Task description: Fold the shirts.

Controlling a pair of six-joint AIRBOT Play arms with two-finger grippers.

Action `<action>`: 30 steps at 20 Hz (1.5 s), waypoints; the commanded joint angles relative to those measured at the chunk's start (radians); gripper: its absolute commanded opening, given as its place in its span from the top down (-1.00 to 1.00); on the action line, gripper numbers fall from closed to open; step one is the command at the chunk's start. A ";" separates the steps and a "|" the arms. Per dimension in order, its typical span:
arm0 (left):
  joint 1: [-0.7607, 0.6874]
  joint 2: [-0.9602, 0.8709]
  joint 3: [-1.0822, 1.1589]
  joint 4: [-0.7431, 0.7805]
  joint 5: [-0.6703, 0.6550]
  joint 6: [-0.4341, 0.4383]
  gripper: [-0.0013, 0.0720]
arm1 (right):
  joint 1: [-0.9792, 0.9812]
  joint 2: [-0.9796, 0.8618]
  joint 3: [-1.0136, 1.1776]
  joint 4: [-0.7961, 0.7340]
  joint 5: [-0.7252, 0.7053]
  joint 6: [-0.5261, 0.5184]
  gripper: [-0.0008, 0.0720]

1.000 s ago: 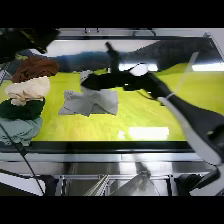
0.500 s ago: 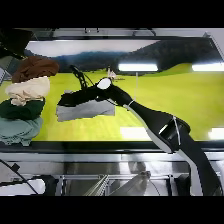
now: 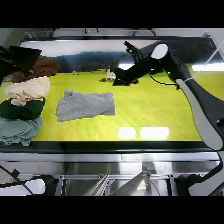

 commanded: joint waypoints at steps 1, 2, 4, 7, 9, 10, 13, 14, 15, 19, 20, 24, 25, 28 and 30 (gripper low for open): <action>0.001 0.000 -0.072 0.000 -0.002 0.055 0.96 | -0.050 0.026 -0.181 -0.079 -0.082 0.047 -0.72; 0.001 0.000 -0.078 0.000 -0.002 0.066 0.96 | -0.045 -0.010 -0.197 -0.044 -0.116 0.038 -0.88; 0.001 -0.001 -0.077 0.000 -0.003 0.075 0.96 | -0.031 -0.089 -0.197 0.066 -0.165 -0.027 -0.89; 0.001 -0.001 -0.077 0.000 -0.009 0.082 0.96 | 0.006 -0.182 -0.196 0.225 -0.215 -0.140 -0.88; 0.001 -0.002 -0.077 -0.001 -0.016 0.083 0.96 | 0.037 -0.212 -0.193 0.240 -0.234 -0.148 -0.61; 0.001 -0.001 -0.077 -0.002 -0.021 0.083 0.96 | 0.050 -0.212 -0.187 0.244 -0.257 -0.148 -0.61; 0.001 -0.001 -0.077 -0.001 -0.040 0.084 0.96 | 0.077 -0.213 -0.155 0.247 -0.268 -0.132 -0.61; 0.001 -0.001 -0.077 -0.002 -0.045 0.084 0.96 | 0.086 -0.213 -0.152 0.247 -0.268 -0.129 -0.60; 0.001 -0.001 -0.077 -0.003 -0.047 0.084 0.96 | 0.092 -0.213 -0.152 0.256 -0.267 -0.130 -0.60; 0.001 -0.001 -0.077 -0.003 -0.051 0.083 0.96 | 0.130 -0.214 -0.152 0.310 -0.265 -0.166 0.21; 0.001 -0.001 -0.077 -0.003 -0.051 0.083 0.96 | 0.135 -0.214 -0.152 0.338 -0.258 -0.180 0.80; 0.001 -0.001 -0.077 -0.004 -0.058 0.077 0.96 | 0.082 -0.151 -0.151 0.431 -0.214 -0.230 0.95; 0.001 -0.001 -0.077 -0.004 -0.059 0.066 0.96 | 0.036 -0.111 -0.151 0.423 -0.211 -0.221 0.95; 0.001 -0.001 -0.077 -0.004 -0.082 0.051 0.96 | -0.209 0.061 -0.151 0.372 -0.208 -0.159 0.95; 0.001 -0.001 -0.077 -0.003 -0.093 0.047 0.96 | -0.420 0.169 -0.151 0.330 -0.206 -0.083 0.95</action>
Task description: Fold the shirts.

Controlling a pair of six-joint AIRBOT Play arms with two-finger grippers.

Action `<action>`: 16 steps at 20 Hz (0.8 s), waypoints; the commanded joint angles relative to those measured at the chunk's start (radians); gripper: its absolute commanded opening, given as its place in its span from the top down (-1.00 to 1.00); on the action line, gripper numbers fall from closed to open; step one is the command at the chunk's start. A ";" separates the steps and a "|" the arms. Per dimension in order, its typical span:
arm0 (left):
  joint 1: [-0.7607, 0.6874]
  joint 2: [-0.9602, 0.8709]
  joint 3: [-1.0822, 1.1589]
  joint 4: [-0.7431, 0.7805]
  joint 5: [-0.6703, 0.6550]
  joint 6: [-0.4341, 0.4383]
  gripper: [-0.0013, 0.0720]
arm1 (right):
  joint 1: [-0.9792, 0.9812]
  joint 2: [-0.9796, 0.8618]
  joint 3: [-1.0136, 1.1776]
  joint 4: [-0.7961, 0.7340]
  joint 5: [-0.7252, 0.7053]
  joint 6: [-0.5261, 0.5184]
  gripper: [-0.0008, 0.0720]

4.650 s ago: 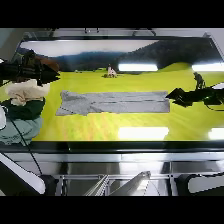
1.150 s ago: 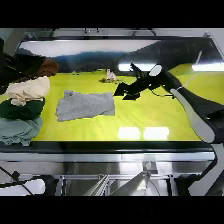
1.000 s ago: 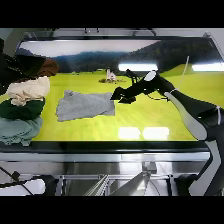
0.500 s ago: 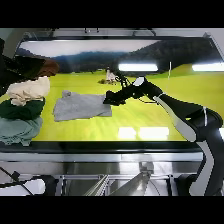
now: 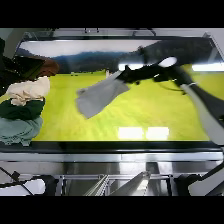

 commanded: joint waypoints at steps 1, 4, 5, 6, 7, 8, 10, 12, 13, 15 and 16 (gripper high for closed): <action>0.001 0.000 0.000 0.002 -0.017 -0.010 0.96 | -0.327 0.171 0.000 -0.081 0.022 0.137 0.95; 0.000 0.000 0.000 0.002 -0.016 -0.010 0.96 | -0.618 0.224 0.000 -0.278 0.183 0.250 0.95; -0.001 0.000 0.000 0.002 -0.016 -0.010 0.96 | -0.699 0.224 -0.002 -0.381 0.238 0.277 0.95; -0.008 0.000 0.000 0.003 -0.018 -0.010 0.96 | -0.763 0.224 -0.006 -0.490 0.282 0.309 0.95; -0.012 0.000 0.000 0.005 -0.019 -0.011 0.96 | -0.824 0.224 -0.009 -0.628 0.319 0.346 0.95; -0.021 0.000 0.000 0.005 -0.023 -0.018 0.96 | -0.869 0.224 -0.013 -0.758 0.345 0.378 0.95; -0.045 0.000 0.000 0.005 -0.024 -0.032 0.96 | -0.952 0.224 -0.027 -0.969 0.387 0.417 0.95; -0.079 0.000 0.000 0.005 -0.015 -0.036 0.96 | -1.020 0.224 -0.063 -1.112 0.412 0.437 0.95; -0.100 0.000 0.000 0.005 -0.006 -0.037 0.96 | -1.048 0.224 -0.091 -1.159 0.417 0.441 0.95; -0.138 0.000 0.000 0.005 0.011 -0.037 0.96 | -1.100 0.224 -0.177 -1.209 0.420 0.444 0.95; -0.159 0.000 0.000 0.005 0.022 -0.037 0.96 | -1.125 0.224 -0.231 -1.217 0.420 0.449 0.95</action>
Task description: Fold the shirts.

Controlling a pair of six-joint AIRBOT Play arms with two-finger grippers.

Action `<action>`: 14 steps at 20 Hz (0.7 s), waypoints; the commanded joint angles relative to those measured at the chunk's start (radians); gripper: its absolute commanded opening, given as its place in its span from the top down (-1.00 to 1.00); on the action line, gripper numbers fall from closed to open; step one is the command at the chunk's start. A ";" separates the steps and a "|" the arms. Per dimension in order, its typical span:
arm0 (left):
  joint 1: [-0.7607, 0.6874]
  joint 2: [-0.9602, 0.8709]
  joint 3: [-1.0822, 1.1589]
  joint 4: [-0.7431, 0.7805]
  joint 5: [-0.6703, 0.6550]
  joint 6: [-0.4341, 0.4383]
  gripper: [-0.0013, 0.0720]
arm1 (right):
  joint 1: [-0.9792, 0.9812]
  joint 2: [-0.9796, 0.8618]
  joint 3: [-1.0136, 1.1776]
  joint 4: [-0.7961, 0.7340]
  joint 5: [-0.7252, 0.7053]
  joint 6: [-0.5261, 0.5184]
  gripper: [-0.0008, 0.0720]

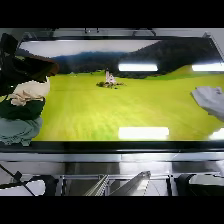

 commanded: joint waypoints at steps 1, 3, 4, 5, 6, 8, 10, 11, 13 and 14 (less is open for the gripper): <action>-0.068 0.000 0.000 0.000 0.031 -0.003 0.96 | -0.107 0.001 -0.155 -0.170 0.032 0.043 0.95; -0.098 0.000 0.000 0.000 0.031 -0.006 0.96 | -0.137 0.001 -0.238 -0.197 0.032 0.051 0.95; -0.108 0.000 0.000 0.000 0.031 -0.016 0.96 | -0.147 0.001 -0.265 -0.227 0.044 0.065 0.95; -0.114 0.000 0.000 0.000 0.031 -0.032 0.96 | -0.154 0.000 -0.268 -0.244 0.063 0.074 0.94; -0.119 0.000 0.000 0.000 0.030 -0.032 0.96 | -0.160 0.000 -0.265 -0.247 0.084 0.072 0.67; -0.119 0.000 0.000 0.000 0.028 -0.032 0.96 | -0.162 0.000 -0.246 -0.253 0.130 0.073 -0.56; -0.117 0.000 0.000 -0.002 0.028 -0.032 0.96 | -0.162 0.000 -0.212 -0.253 0.196 0.078 -0.55; -0.117 0.000 0.000 -0.005 0.029 -0.032 0.96 | -0.161 0.000 -0.182 -0.252 0.238 0.096 -0.54; -0.117 0.000 0.000 -0.012 0.029 -0.032 0.96 | -0.155 0.000 -0.099 -0.223 0.345 0.129 -0.06; -0.117 0.000 0.005 -0.011 0.030 -0.032 0.96 | -0.151 0.000 -0.050 -0.179 0.385 0.136 0.26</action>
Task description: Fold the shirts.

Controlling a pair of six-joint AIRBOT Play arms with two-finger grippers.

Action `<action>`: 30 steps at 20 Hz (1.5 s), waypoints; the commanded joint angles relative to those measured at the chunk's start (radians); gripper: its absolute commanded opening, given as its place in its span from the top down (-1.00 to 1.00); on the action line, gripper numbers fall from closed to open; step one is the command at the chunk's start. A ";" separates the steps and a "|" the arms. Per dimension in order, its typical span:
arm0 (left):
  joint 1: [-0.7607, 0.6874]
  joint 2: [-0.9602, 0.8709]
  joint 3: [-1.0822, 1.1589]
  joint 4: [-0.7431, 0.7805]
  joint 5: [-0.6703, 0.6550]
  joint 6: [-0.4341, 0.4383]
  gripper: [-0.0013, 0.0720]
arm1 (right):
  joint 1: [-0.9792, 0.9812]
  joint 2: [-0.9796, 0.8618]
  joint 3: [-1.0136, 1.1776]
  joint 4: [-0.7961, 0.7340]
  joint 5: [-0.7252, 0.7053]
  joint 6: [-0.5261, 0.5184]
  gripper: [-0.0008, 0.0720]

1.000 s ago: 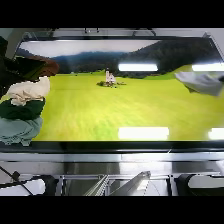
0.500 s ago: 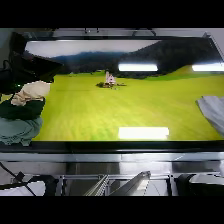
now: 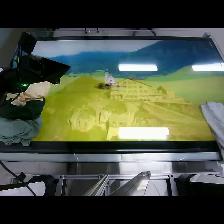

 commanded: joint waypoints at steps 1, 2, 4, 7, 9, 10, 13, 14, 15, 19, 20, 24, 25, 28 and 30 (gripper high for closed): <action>-0.001 -0.001 0.018 -0.005 0.005 -0.002 0.96 | 0.016 -0.001 0.145 0.117 0.177 0.058 0.60; -0.001 -0.001 0.039 -0.005 0.021 -0.002 0.96 | 0.035 0.003 0.189 0.204 0.183 0.075 0.94; 0.006 -0.001 0.111 0.010 0.072 0.002 0.96 | 0.106 0.019 0.245 0.387 0.129 0.062 0.95; 0.009 0.002 0.233 0.176 0.110 -0.017 0.97 | 0.273 0.080 0.254 0.643 -0.092 -0.064 0.95; 0.008 0.042 0.239 0.293 0.117 -0.014 0.97 | 0.420 0.127 0.245 0.705 -0.151 -0.146 0.95; 0.008 0.075 0.211 0.331 0.126 -0.008 0.97 | 0.493 0.150 0.223 0.707 -0.151 -0.162 0.96; 0.014 0.211 0.014 0.414 0.135 0.048 0.97 | 0.715 0.249 0.026 0.708 -0.202 -0.183 0.96; 0.024 0.265 -0.079 0.457 0.155 0.049 0.97 | 0.779 0.299 -0.070 0.709 -0.238 -0.198 0.96; 0.037 0.322 -0.180 0.495 0.187 0.051 0.96 | 0.843 0.361 -0.186 0.715 -0.282 -0.216 0.96; 0.099 0.516 -0.541 0.530 0.274 0.076 0.96 | 1.059 0.646 -0.638 0.839 -0.508 -0.262 0.95; 0.108 0.554 -0.610 0.531 0.275 0.079 0.96 | 1.102 0.689 -0.719 0.838 -0.572 -0.267 0.95; 0.154 0.651 -0.720 0.532 0.271 0.079 0.96 | 1.113 0.665 -0.754 0.907 -0.579 -0.359 0.95; 0.171 0.663 -0.724 0.532 0.267 0.078 0.96 | 1.112 0.660 -0.754 0.938 -0.590 -0.374 0.95; 0.214 0.690 -0.723 0.528 0.254 0.051 0.96 | 1.112 0.658 -0.755 0.980 -0.587 -0.383 0.95; 0.236 0.713 -0.723 0.528 0.255 0.045 0.96 | 1.112 0.658 -0.755 0.984 -0.571 -0.383 0.95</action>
